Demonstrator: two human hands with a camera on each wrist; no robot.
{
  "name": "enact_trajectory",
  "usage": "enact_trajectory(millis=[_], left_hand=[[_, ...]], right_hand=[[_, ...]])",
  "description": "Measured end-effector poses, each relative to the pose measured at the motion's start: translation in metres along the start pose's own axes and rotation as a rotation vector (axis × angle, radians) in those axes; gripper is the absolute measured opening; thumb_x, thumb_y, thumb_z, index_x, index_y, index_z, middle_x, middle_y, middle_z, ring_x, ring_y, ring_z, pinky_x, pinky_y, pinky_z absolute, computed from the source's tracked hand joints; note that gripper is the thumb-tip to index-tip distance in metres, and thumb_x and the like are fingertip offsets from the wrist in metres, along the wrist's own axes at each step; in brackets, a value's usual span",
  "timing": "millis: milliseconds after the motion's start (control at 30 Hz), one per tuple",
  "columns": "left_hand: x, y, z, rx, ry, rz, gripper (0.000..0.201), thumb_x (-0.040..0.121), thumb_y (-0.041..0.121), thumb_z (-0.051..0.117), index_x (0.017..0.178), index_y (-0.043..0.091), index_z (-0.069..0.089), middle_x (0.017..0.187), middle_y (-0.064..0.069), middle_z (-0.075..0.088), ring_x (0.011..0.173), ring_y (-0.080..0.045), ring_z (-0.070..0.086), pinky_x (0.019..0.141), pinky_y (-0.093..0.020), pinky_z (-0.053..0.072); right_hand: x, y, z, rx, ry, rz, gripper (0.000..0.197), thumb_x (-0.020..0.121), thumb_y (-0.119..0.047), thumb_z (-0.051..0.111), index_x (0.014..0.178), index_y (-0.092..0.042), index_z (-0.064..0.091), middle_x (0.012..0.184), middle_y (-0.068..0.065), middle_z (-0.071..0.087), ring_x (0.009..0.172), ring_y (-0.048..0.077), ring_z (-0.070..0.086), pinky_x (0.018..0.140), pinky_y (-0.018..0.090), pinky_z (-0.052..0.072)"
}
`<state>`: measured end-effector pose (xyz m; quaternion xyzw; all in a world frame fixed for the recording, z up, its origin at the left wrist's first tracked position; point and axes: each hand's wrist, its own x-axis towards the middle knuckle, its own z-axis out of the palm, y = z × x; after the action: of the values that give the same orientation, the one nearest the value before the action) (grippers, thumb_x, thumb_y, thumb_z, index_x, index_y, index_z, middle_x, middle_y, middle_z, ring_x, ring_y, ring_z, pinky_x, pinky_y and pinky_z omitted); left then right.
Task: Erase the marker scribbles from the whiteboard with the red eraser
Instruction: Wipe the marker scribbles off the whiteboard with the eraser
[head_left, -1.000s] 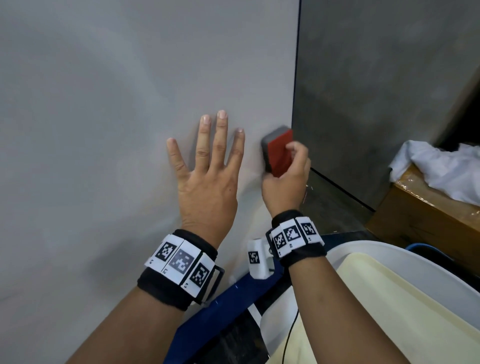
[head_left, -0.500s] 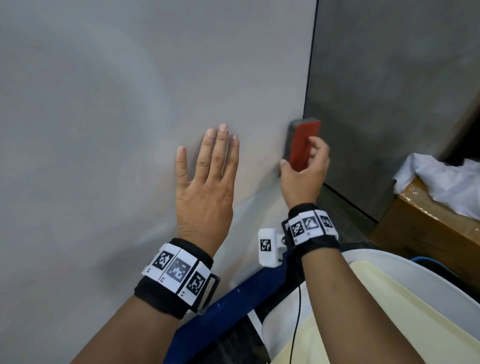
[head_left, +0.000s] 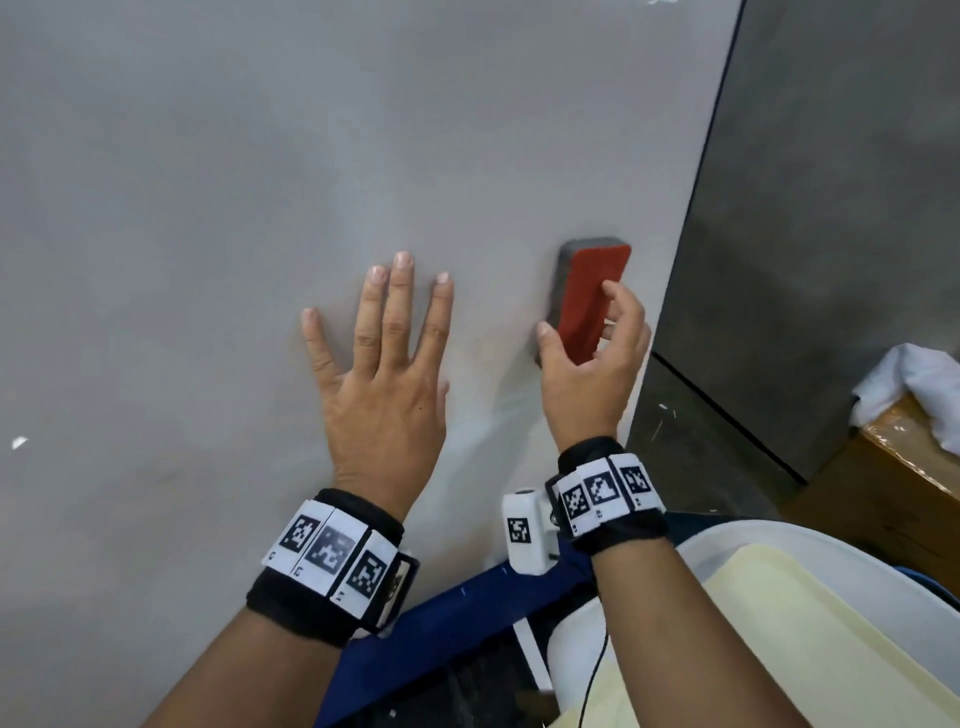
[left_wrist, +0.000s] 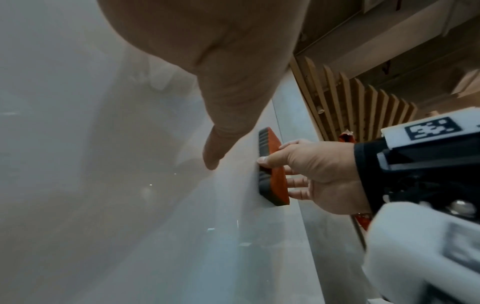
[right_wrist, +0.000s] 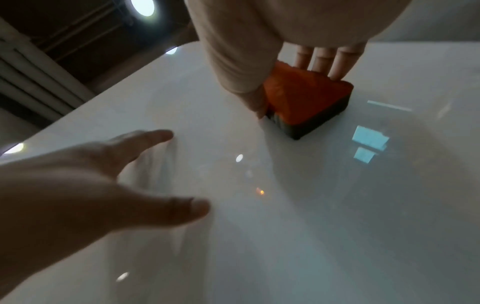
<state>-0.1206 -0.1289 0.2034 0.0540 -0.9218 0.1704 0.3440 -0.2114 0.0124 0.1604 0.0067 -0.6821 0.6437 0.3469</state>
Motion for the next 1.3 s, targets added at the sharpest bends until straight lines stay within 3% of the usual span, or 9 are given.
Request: enact_trajectory(millis=[167,367,600,767,967,1067,1200,1300], left_hand=[[-0.011,-0.019,-0.003,0.021,0.046,-0.004,0.090,0.087,0.035,0.064,0.158,0.025,0.010,0.164,-0.007,0.000,0.152,-0.023,0.005,0.117,-0.063,0.004],[-0.030,-0.048,-0.005,0.025,0.076,-0.042,0.088,0.087,0.026,0.065,0.158,0.026,0.013,0.165,-0.007,0.006,0.152,-0.023,0.009,0.116,-0.066,0.008],[-0.044,-0.069,-0.004,0.002,0.074,-0.070,0.089,0.086,0.031,0.066,0.158,0.026,0.013,0.164,-0.007,0.004,0.152,-0.024,0.007,0.117,-0.065,0.007],[-0.053,-0.090,-0.018,-0.077,0.154,-0.176,0.076,0.084,0.030,0.066,0.152,0.025,0.032,0.156,-0.007,0.021,0.145,-0.025,0.021,0.116,-0.064,0.015],[-0.083,-0.133,-0.018,0.001,0.041,-0.264,0.112,0.072,0.045,0.079,0.158,0.029,0.010,0.162,-0.012,-0.003,0.151,-0.027,-0.001,0.113,-0.071,0.010],[-0.100,-0.151,-0.017,0.031,0.003,-0.286,0.119,0.068,0.049,0.082,0.158,0.029,0.007,0.161,-0.012,-0.005,0.151,-0.027,-0.002,0.111,-0.073,0.012],[-0.119,-0.170,-0.015,0.045,-0.017,-0.308,0.123,0.065,0.046,0.084,0.158,0.030,0.006,0.162,-0.012,-0.006,0.151,-0.028,-0.002,0.110,-0.073,0.013],[-0.132,-0.185,-0.015,0.040,-0.028,-0.344,0.126,0.065,0.045,0.085,0.158,0.031,0.002,0.162,-0.013,-0.006,0.151,-0.029,-0.003,0.112,-0.072,0.010]], right_hand=[[-0.058,-0.015,0.021,-0.062,-0.174,-0.219,0.064,0.074,-0.017,0.081,0.128,-0.024,0.048,0.122,0.001,0.049,0.112,0.021,0.050,0.088,0.046,0.051],[-0.057,-0.028,0.033,-0.001,-0.035,-0.077,0.065,0.075,-0.018,0.080,0.129,-0.033,0.046,0.124,-0.002,0.047,0.114,0.023,0.051,0.092,0.046,0.051],[-0.102,-0.046,0.043,-0.093,-0.221,-0.269,0.067,0.071,-0.014,0.082,0.127,-0.025,0.047,0.121,-0.001,0.047,0.111,0.023,0.051,0.087,0.046,0.052],[-0.097,-0.072,0.043,-0.009,-0.105,-0.251,0.064,0.069,-0.016,0.082,0.122,-0.026,0.047,0.118,0.005,0.051,0.105,0.022,0.053,0.083,0.037,0.051],[-0.139,-0.086,0.074,-0.082,-0.234,-0.359,0.065,0.071,-0.020,0.082,0.125,-0.026,0.047,0.117,0.007,0.050,0.106,0.024,0.049,0.089,0.049,0.048],[-0.161,-0.089,0.083,-0.085,-0.254,-0.358,0.063,0.072,-0.019,0.081,0.124,-0.026,0.046,0.117,0.009,0.051,0.105,0.024,0.047,0.088,0.047,0.048],[-0.190,-0.088,0.084,-0.155,-0.460,-0.543,0.057,0.074,-0.022,0.081,0.122,-0.026,0.050,0.114,0.008,0.050,0.099,0.022,0.046,0.084,0.043,0.048],[-0.194,-0.087,0.089,-0.160,-0.414,-0.537,0.055,0.073,-0.019,0.079,0.120,-0.027,0.052,0.114,0.003,0.047,0.099,0.021,0.045,0.084,0.043,0.048]])
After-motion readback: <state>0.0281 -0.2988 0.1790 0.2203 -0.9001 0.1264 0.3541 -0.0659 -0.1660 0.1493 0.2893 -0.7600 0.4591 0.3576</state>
